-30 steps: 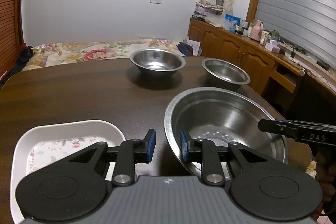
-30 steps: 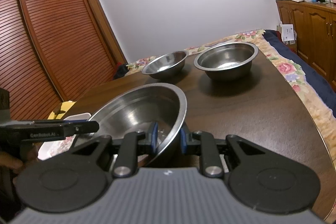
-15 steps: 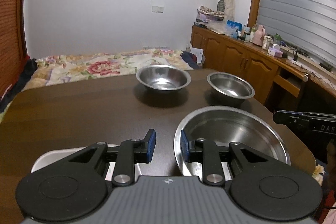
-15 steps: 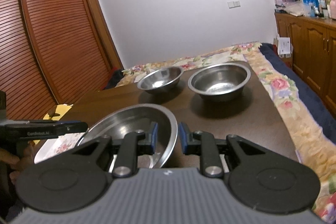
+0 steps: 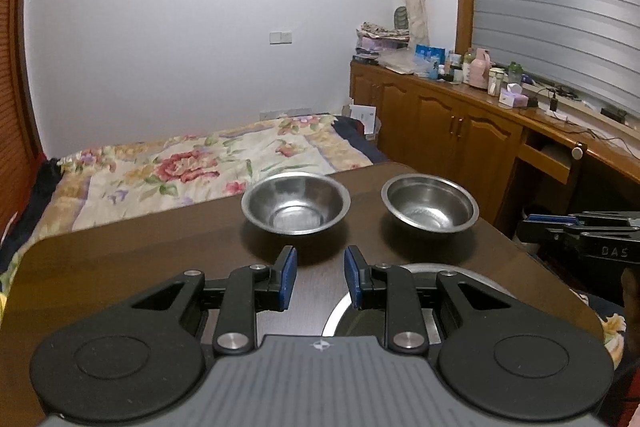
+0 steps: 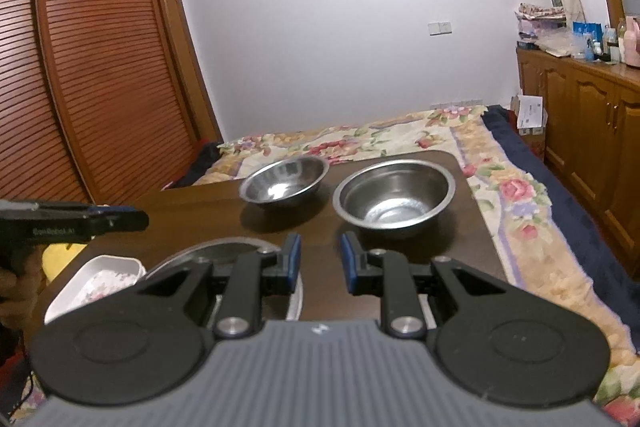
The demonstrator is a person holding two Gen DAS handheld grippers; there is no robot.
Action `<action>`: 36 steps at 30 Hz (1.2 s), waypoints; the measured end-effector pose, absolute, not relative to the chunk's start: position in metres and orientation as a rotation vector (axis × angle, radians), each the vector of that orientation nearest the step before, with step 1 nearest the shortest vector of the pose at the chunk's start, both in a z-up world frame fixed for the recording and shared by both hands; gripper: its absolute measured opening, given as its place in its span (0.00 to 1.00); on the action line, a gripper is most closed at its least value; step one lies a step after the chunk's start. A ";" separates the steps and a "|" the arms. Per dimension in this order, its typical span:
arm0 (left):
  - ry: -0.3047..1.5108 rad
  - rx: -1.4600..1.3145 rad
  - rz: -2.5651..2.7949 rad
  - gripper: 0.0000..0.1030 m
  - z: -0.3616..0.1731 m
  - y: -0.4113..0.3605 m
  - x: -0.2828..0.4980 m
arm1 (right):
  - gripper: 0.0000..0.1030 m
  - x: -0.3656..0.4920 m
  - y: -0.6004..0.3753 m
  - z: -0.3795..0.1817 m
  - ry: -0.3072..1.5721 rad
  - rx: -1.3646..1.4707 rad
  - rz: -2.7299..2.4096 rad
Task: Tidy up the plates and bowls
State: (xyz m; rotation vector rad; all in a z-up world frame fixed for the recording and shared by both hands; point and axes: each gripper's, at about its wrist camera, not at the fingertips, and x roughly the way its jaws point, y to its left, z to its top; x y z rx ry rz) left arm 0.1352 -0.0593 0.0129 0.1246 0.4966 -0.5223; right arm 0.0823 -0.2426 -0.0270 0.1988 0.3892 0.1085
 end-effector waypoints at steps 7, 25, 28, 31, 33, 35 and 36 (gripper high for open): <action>0.506 0.150 -0.549 0.30 0.015 -0.076 0.149 | 0.24 0.089 -0.258 -0.022 0.378 0.187 0.078; 0.588 0.171 -0.612 0.46 0.011 -0.129 0.197 | 0.36 0.137 -0.303 -0.032 0.409 0.189 0.042; 0.613 0.178 -0.625 0.47 0.008 -0.140 0.209 | 0.40 0.148 -0.309 -0.038 0.425 0.200 0.040; 0.635 0.192 -0.634 0.46 0.003 -0.151 0.218 | 0.40 0.158 -0.312 -0.044 0.442 0.198 0.038; 0.651 0.199 -0.639 0.46 0.000 -0.159 0.225 | 0.40 0.163 -0.314 -0.048 0.455 0.201 0.042; 0.667 0.201 -0.647 0.46 -0.003 -0.164 0.231 | 0.40 0.166 -0.316 -0.050 0.463 0.207 0.046; 0.674 0.204 -0.651 0.46 -0.005 -0.167 0.234 | 0.40 0.168 -0.317 -0.051 0.467 0.208 0.047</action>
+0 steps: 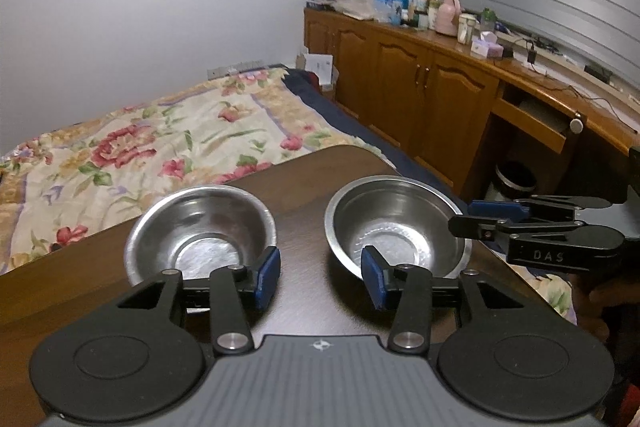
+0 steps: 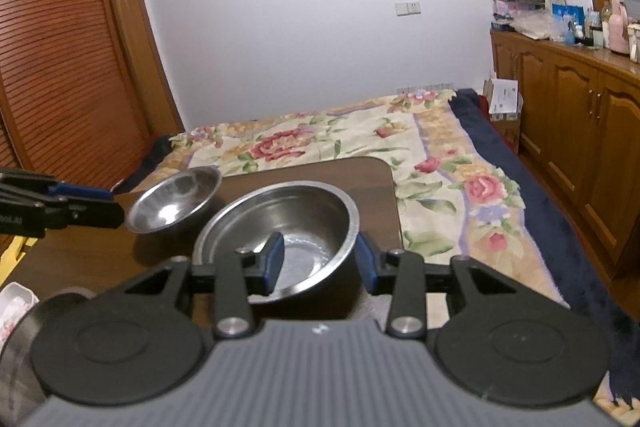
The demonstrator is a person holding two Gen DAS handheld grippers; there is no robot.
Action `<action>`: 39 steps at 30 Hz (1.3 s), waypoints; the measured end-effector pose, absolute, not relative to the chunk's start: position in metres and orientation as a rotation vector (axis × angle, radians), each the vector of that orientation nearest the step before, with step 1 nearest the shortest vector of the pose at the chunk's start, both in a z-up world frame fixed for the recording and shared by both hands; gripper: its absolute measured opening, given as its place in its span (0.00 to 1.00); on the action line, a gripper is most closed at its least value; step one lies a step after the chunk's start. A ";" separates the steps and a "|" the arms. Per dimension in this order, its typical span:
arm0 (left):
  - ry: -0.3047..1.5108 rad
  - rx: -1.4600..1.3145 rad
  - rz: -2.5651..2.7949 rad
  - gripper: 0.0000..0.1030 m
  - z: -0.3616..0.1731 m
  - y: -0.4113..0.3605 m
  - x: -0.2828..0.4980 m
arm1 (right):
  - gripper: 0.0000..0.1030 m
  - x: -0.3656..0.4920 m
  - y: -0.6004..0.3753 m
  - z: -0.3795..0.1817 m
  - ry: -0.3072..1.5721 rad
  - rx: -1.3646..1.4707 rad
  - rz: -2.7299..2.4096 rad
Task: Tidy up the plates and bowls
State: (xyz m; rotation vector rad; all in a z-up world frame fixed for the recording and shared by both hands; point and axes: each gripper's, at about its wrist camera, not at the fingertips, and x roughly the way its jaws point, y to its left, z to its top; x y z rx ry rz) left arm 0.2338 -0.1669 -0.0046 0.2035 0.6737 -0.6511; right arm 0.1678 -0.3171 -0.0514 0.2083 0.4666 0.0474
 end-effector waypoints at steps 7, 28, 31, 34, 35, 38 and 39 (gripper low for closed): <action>0.713 0.222 -0.664 0.46 -0.017 -0.183 0.251 | 0.40 0.178 -0.325 -0.058 0.491 0.240 0.058; 0.823 0.218 -0.688 0.33 -0.038 -0.208 0.279 | 0.39 0.184 -0.324 -0.061 0.521 0.288 0.105; 0.848 0.195 -0.696 0.21 -0.040 -0.208 0.283 | 0.40 0.185 -0.325 -0.062 0.526 0.295 0.105; 0.853 0.187 -0.692 0.20 -0.039 -0.207 0.283 | 0.39 0.186 -0.325 -0.063 0.531 0.305 0.107; 0.851 0.188 -0.692 0.19 -0.039 -0.207 0.282 | 0.31 0.185 -0.325 -0.063 0.531 0.310 0.108; 0.837 0.185 -0.693 0.19 -0.034 -0.204 0.277 | 0.26 0.184 -0.325 -0.063 0.529 0.316 0.098; 0.829 0.187 -0.693 0.19 -0.031 -0.203 0.276 | 0.26 0.184 -0.324 -0.063 0.529 0.315 0.094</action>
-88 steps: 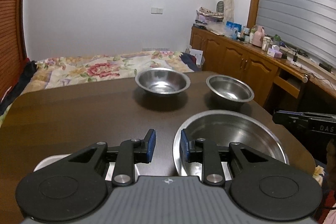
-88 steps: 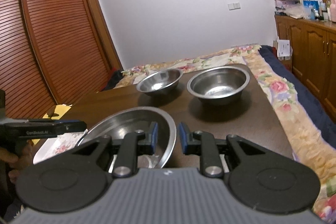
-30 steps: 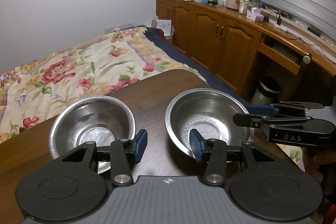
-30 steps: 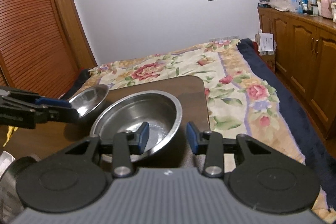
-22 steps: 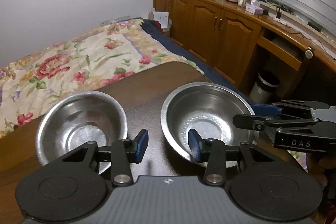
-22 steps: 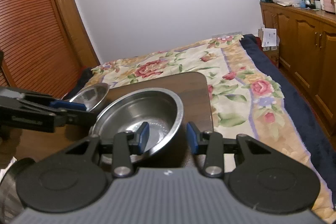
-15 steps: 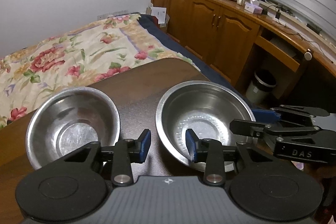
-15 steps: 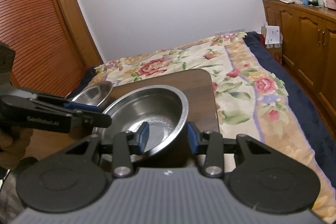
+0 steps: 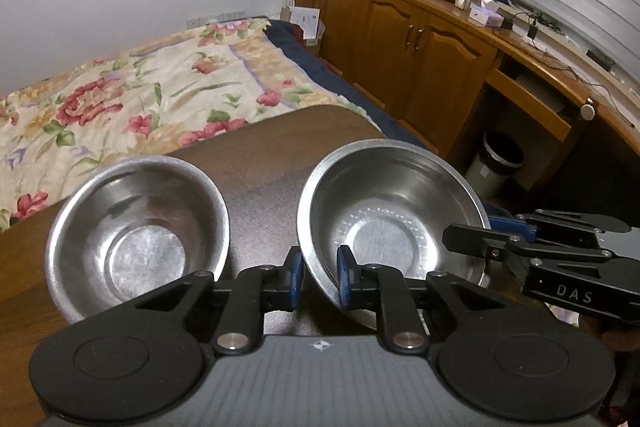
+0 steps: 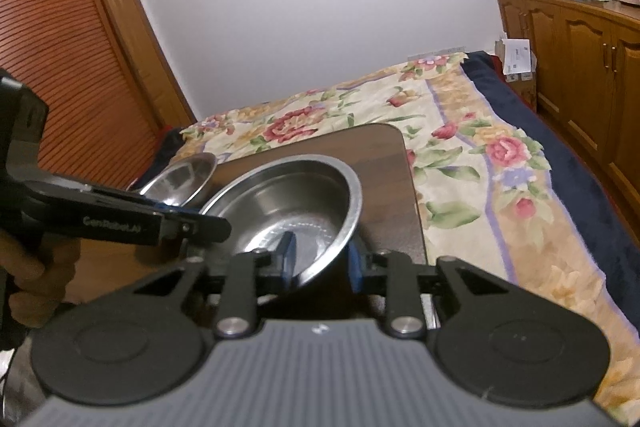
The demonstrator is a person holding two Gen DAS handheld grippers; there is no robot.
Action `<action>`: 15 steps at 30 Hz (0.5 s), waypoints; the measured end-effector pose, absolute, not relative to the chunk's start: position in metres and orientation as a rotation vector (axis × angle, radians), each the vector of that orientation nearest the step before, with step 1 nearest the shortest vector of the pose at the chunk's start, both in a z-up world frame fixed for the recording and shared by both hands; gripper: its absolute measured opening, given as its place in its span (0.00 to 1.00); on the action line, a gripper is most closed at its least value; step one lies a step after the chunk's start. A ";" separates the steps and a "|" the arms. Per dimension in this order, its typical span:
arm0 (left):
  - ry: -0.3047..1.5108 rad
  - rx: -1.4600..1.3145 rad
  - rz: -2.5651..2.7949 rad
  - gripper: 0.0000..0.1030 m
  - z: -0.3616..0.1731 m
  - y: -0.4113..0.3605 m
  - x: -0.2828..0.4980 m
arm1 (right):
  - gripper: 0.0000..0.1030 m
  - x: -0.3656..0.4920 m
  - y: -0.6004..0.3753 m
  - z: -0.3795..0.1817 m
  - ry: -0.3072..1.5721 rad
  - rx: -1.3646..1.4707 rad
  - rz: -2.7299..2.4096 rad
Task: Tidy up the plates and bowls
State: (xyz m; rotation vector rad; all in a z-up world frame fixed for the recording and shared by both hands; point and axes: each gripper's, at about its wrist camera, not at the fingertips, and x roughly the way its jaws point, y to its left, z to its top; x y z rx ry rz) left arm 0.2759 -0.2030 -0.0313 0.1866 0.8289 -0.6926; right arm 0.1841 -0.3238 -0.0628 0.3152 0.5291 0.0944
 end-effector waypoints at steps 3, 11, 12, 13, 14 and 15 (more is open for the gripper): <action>0.807 0.183 -0.693 0.19 -0.022 -0.197 0.272 | 0.23 0.182 -0.322 -0.058 0.520 0.306 0.089; 0.737 0.168 -0.700 0.19 0.007 -0.180 0.256 | 0.23 0.175 -0.311 -0.034 0.476 0.298 0.102; 0.730 0.167 -0.701 0.19 0.009 -0.179 0.254 | 0.23 0.173 -0.310 -0.031 0.469 0.296 0.104; 0.724 0.166 -0.701 0.19 0.011 -0.177 0.252 | 0.23 0.172 -0.308 -0.029 0.464 0.291 0.103; 0.719 0.164 -0.701 0.19 0.014 -0.175 0.250 | 0.23 0.171 -0.307 -0.027 0.460 0.285 0.101; 0.713 0.164 -0.702 0.19 0.015 -0.172 0.248 | 0.23 0.170 -0.305 -0.025 0.456 0.282 0.099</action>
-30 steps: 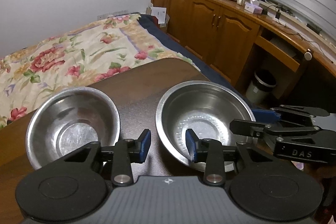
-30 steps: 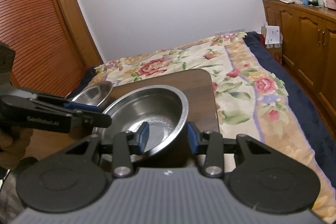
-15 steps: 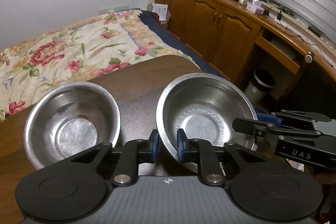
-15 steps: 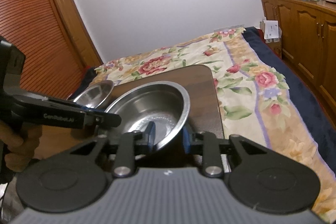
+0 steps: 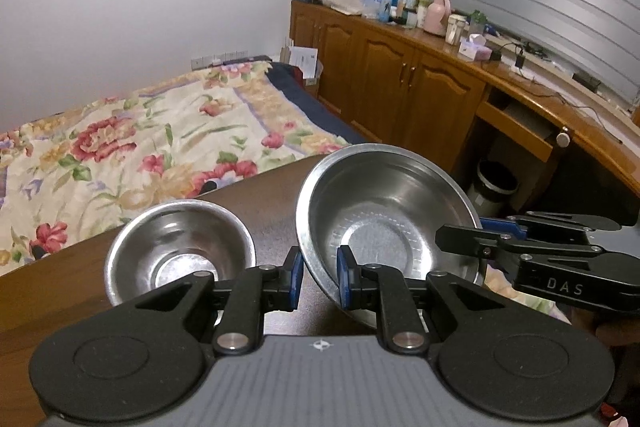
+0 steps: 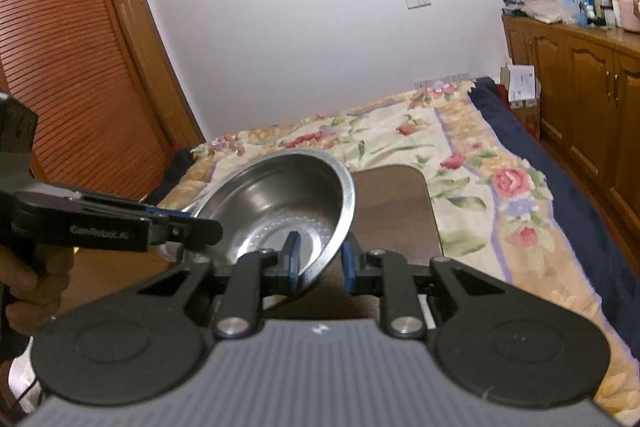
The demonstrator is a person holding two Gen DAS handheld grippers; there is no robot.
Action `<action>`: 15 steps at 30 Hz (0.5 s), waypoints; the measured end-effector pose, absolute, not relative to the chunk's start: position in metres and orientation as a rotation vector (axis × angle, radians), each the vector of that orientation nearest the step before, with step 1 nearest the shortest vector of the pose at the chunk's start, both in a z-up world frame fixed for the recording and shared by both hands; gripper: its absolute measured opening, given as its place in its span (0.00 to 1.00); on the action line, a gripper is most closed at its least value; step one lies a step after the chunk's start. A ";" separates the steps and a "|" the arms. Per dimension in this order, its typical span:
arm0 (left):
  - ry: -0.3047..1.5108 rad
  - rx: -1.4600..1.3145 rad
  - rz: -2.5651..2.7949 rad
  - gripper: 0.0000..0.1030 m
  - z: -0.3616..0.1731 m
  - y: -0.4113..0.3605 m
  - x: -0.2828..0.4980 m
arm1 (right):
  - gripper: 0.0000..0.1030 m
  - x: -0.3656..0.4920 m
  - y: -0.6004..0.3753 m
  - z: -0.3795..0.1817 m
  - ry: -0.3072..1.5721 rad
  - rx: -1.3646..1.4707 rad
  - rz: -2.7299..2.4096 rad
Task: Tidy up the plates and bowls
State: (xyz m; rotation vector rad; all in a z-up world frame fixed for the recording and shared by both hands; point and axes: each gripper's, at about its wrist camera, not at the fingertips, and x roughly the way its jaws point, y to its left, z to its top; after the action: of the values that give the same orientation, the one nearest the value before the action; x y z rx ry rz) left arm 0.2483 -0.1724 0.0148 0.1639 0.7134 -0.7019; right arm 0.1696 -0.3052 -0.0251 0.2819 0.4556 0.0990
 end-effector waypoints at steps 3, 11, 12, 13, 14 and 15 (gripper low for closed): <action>0.699 0.160 -0.704 0.19 0.020 -0.166 0.243 | 0.23 0.166 -0.301 -0.021 0.448 0.278 0.100; 0.660 0.155 -0.702 0.20 0.030 -0.151 0.227 | 0.23 0.156 -0.290 -0.009 0.422 0.253 0.102; 0.657 0.153 -0.701 0.20 0.030 -0.148 0.224 | 0.23 0.155 -0.289 -0.008 0.420 0.249 0.103; 0.654 0.153 -0.700 0.20 0.030 -0.146 0.222 | 0.23 0.155 -0.287 -0.007 0.418 0.246 0.104; 0.652 0.155 -0.699 0.20 0.031 -0.145 0.221 | 0.23 0.153 -0.285 -0.006 0.416 0.244 0.104; 0.650 0.155 -0.696 0.20 0.031 -0.144 0.219 | 0.23 0.153 -0.284 -0.006 0.414 0.241 0.106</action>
State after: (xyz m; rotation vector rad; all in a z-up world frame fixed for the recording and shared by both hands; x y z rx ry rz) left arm 0.2192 -0.1438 0.0311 0.1547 0.6505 -0.6963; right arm 0.1526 -0.2837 -0.0058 0.2411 0.4141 0.1060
